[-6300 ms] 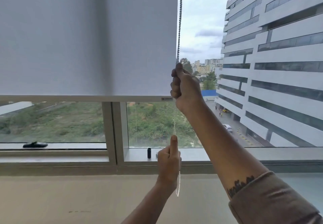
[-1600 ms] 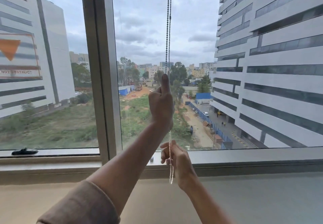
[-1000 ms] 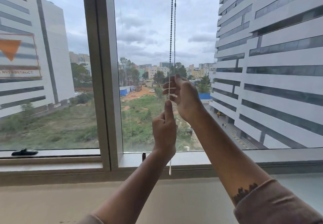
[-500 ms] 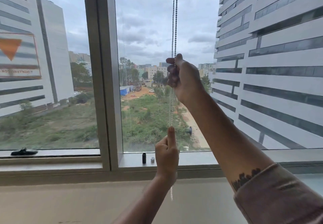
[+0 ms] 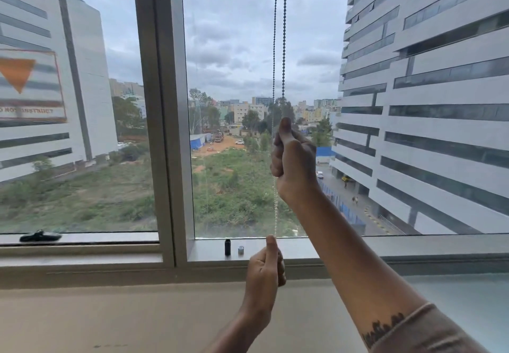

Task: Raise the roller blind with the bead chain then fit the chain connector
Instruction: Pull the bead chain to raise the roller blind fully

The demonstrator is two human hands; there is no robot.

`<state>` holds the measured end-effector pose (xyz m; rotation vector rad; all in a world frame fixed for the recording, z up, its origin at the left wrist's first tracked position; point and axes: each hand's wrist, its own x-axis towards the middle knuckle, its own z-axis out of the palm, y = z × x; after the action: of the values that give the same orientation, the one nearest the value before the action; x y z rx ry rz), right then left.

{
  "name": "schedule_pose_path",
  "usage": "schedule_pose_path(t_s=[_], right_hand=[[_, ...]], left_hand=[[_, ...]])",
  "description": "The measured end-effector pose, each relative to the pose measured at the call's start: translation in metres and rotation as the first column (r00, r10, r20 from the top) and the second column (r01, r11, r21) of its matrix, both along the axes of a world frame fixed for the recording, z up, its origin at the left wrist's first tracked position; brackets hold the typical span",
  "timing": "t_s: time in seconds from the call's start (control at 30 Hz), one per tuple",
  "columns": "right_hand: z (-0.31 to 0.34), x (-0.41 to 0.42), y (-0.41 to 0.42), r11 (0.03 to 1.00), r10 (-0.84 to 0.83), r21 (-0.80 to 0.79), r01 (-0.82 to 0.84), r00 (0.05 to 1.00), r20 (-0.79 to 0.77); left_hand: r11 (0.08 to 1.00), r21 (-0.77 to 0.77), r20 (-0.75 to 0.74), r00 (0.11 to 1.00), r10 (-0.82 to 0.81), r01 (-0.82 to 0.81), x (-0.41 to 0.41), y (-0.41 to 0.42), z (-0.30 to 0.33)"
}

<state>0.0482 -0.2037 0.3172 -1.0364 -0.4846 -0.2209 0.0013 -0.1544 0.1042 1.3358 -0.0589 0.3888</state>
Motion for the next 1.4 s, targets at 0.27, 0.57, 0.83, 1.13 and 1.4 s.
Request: schedule_pose_path(t_s=[0.27, 0.57, 0.83, 1.13, 1.4], right_hand=[[-0.023, -0.014, -0.001, 1.0, -0.004, -0.011, 0.004, 1.0, 0.014], [-0.068, -0.017, 0.004, 1.0, 0.013, -0.011, -0.013, 0.999, -0.037], [-0.105, -0.012, 0.006, 0.998, 0.049, -0.024, -0.051, 0.995, -0.082], [-0.152, -0.011, 0.006, 0.995, 0.032, -0.087, -0.043, 0.991, -0.127], [-0.177, -0.015, 0.007, 0.988, 0.048, -0.14, -0.07, 0.987, -0.155]], left_hand=[[0.988, 0.155, -0.052, 0.999, 0.008, 0.0, 0.003, 0.018, 0.044], [0.988, 0.091, 0.178, 0.978, 0.111, -0.128, 0.027, 0.04, 0.164], [0.998, 0.021, 0.223, 0.973, 0.06, -0.067, 0.04, 0.03, 0.243], [0.997, -0.071, 0.163, 0.986, 0.033, -0.021, 0.042, 0.022, 0.274], [0.97, -0.094, 0.257, 0.936, 0.241, -0.224, 0.039, 0.015, 0.242]])
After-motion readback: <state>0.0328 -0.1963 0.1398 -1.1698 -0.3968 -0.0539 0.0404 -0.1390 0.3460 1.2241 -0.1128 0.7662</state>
